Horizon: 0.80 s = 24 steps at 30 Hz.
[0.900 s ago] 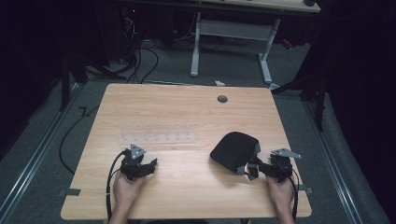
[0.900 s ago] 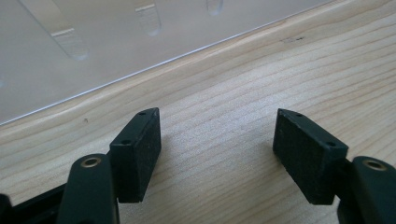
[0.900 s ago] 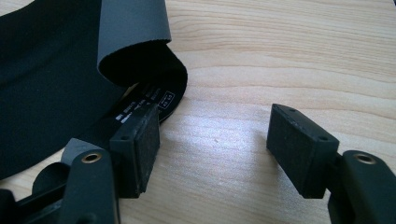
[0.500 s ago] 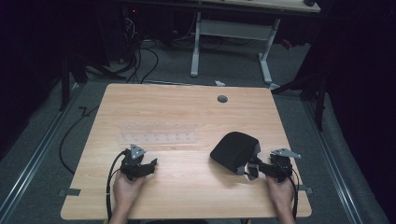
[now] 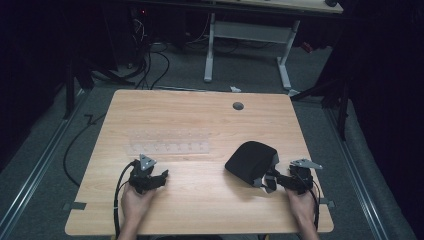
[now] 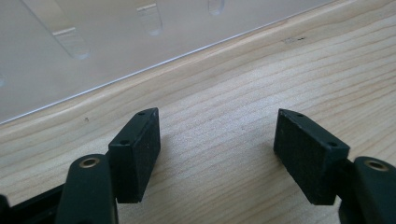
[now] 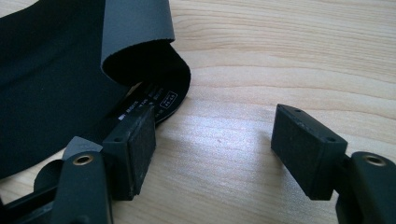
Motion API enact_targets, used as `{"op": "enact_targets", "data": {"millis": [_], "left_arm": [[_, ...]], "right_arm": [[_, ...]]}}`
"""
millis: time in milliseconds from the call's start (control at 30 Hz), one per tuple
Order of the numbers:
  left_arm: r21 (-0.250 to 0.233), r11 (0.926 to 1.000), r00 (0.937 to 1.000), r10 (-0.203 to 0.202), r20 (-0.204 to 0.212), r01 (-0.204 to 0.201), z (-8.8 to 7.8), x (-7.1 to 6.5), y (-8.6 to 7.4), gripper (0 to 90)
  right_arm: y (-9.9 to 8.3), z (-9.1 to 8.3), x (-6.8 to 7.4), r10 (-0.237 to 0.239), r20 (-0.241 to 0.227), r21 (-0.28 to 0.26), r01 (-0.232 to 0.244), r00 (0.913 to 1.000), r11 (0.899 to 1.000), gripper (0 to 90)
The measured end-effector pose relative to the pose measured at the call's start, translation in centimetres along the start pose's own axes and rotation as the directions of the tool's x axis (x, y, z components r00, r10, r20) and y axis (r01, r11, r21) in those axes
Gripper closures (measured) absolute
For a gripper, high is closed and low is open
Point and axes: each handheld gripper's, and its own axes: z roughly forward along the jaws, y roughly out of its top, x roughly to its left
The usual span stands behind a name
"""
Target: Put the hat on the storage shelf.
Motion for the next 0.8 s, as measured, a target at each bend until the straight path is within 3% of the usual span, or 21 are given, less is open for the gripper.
{"op": "enact_targets", "data": {"millis": [333,533,800], "left_arm": [[0.000,1.0000,1.0000,-0.002,0.000,0.002,0.0,0.0,0.0,31.7],[0.001,1.0000,1.0000,-0.003,0.001,0.003,0.0,0.0,0.0,31.7],[0.001,1.0000,1.0000,-0.003,0.001,0.003,0.0,0.0,0.0,31.7]], "right_arm": [[-0.1,-0.7,-0.4,0.020,-0.033,-0.017,-0.021,0.9993,1.000,34.1],[0.1,-2.0,-0.3,0.041,-0.101,-0.083,-0.050,0.9940,0.995,33.4],[1.1,-2.1,0.1,0.038,-0.166,-0.097,-0.054,0.9854,0.994,29.7]]}}
